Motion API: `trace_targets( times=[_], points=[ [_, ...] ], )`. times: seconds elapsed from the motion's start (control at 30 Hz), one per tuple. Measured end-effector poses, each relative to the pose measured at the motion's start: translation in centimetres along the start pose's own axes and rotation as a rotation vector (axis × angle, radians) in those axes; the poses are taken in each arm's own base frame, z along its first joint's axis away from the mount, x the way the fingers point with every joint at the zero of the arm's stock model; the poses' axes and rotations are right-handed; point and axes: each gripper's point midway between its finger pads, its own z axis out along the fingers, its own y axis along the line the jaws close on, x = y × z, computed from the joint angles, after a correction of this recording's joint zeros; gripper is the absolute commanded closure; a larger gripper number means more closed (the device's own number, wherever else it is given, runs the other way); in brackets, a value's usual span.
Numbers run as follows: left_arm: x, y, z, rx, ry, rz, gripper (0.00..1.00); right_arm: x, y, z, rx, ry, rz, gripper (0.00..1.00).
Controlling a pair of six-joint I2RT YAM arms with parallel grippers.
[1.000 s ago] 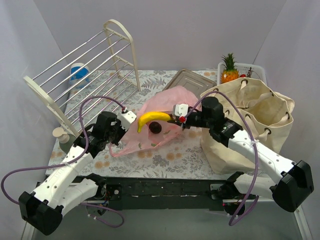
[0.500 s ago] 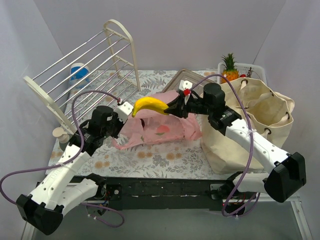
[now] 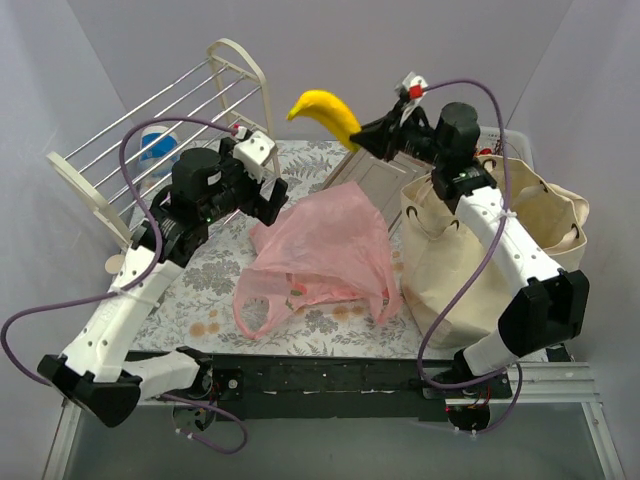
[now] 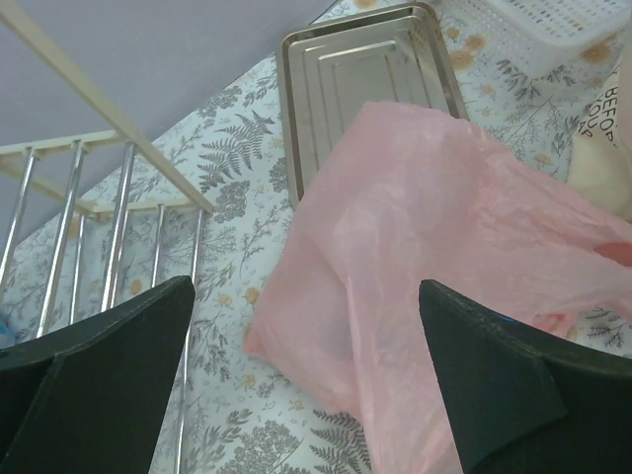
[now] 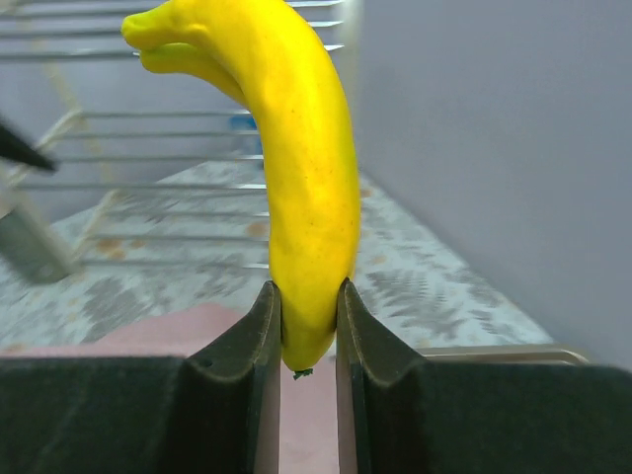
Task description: Untie the knot of the grocery bags and take out the mixed food
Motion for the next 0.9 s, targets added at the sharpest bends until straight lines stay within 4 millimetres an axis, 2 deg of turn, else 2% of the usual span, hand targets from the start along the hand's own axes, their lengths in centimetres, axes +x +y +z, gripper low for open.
trace_targets(
  times=[0.07, 0.13, 0.27, 0.33, 0.4, 0.47, 0.57, 0.6, 0.77, 0.83, 0.9],
  points=[
    [0.3, -0.2, 1.3, 0.022, 0.014, -0.003, 0.02, -1.9, -4.2, -0.8, 0.130, -0.034, -0.014, 0.99],
    [0.7, -0.6, 2.9, 0.054, 0.030, -0.007, 0.02, -3.7, -9.0, -2.7, 0.292, -0.065, -0.042, 0.99],
    [1.3, -1.2, 5.3, 0.102, 0.042, -0.017, 0.02, -5.7, -17.5, -9.0, 0.609, -0.077, -0.116, 0.99],
    [1.3, -1.3, 5.8, 0.114, 0.038, -0.021, 0.02, -5.6, -20.2, -12.2, 0.734, -0.053, -0.141, 0.99],
    [1.3, -1.5, 6.1, 0.121, 0.017, -0.022, 0.02, -4.5, -21.7, -15.3, 0.834, -0.004, -0.158, 0.99],
    [1.6, -1.8, 6.2, 0.130, 0.006, -0.027, 0.02, -2.4, -21.6, -17.8, 0.895, 0.068, -0.158, 0.99],
    [2.8, -2.3, 6.5, 0.145, 0.017, -0.036, 0.02, 1.5, -19.3, -21.8, 0.945, 0.203, -0.150, 0.99],
    [3.3, -2.4, 6.6, 0.149, 0.024, -0.039, 0.02, 2.6, -18.0, -23.0, 0.948, 0.242, -0.164, 0.99],
    [5.5, -3.0, 7.2, 0.164, 0.055, -0.047, 0.02, 4.6, -9.9, -26.5, 0.872, 0.370, -0.287, 0.99],
    [5.9, -3.1, 7.4, 0.168, 0.058, -0.048, 0.02, 5.1, -7.8, -27.1, 0.819, 0.417, -0.340, 0.99],
    [5.9, -3.1, 7.7, 0.172, 0.053, -0.047, 0.02, 7.1, -5.9, -27.8, 0.755, 0.494, -0.381, 0.99]
  ],
)
